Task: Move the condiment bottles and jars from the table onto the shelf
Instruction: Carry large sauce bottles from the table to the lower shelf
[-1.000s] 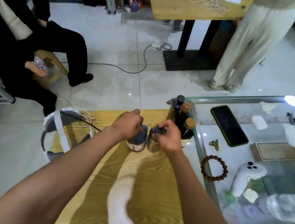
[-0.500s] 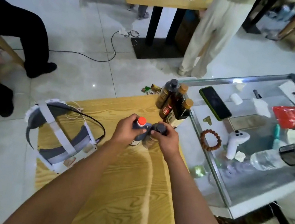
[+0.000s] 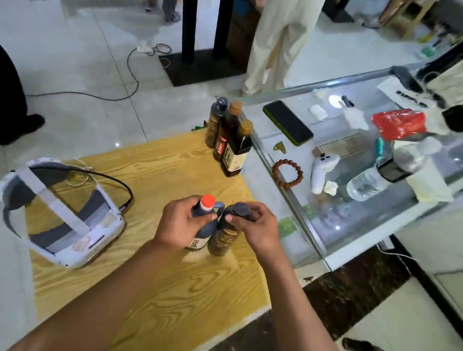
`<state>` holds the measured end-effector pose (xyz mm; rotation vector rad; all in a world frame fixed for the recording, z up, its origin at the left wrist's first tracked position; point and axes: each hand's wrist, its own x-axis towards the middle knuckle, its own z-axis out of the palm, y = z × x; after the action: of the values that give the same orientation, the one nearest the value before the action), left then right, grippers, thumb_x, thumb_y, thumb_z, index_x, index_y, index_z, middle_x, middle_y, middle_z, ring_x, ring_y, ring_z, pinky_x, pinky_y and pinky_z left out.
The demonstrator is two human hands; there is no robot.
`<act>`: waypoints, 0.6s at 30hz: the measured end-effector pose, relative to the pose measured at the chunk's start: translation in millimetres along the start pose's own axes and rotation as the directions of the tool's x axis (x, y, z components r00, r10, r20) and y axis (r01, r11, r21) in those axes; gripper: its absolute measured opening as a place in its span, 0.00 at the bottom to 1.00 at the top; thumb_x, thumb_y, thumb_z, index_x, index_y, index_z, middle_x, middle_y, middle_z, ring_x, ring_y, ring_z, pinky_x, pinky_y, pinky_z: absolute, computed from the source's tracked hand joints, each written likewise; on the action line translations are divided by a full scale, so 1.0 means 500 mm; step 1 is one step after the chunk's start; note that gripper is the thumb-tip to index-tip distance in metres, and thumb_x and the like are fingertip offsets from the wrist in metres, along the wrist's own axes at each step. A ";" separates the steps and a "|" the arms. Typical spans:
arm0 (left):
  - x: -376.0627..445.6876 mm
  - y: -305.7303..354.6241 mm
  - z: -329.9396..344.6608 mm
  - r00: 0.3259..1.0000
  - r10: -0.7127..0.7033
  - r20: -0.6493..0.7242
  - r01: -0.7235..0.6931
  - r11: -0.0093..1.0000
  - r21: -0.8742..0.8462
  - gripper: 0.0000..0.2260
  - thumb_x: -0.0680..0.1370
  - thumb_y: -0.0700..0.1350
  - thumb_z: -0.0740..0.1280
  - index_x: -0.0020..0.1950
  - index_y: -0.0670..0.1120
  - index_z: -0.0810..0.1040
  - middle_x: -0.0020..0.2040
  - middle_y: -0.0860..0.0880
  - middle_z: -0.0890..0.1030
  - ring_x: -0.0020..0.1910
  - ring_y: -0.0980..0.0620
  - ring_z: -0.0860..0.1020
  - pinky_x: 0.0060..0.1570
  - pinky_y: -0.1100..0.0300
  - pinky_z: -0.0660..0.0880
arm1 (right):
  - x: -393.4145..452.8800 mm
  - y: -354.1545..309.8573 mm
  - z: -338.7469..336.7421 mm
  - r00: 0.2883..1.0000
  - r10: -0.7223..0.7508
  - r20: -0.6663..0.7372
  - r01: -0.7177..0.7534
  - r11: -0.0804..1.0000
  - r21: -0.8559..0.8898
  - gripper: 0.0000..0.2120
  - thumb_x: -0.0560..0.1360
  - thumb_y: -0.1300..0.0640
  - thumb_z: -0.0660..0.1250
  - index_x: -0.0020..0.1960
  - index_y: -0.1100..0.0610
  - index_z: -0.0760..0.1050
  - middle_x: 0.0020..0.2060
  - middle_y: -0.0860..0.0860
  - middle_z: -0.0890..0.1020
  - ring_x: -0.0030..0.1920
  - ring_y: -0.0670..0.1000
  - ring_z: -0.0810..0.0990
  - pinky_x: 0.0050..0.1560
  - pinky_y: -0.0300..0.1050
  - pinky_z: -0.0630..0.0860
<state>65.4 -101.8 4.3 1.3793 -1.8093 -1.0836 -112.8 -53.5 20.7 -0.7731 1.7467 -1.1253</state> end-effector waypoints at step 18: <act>-0.410 0.673 0.292 0.892 0.350 0.285 -0.307 0.934 -0.183 0.09 0.63 0.48 0.81 0.37 0.52 0.82 0.30 0.59 0.81 0.31 0.64 0.76 0.34 0.63 0.71 | -0.631 -0.093 -0.676 0.798 -0.395 -0.456 0.474 0.878 0.069 0.09 0.70 0.58 0.77 0.51 0.57 0.84 0.45 0.51 0.87 0.42 0.43 0.84 0.43 0.33 0.77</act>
<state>-158.2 172.0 232.0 0.8118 -2.0588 -1.2627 -291.2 317.4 236.1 -0.8908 1.8287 -1.8646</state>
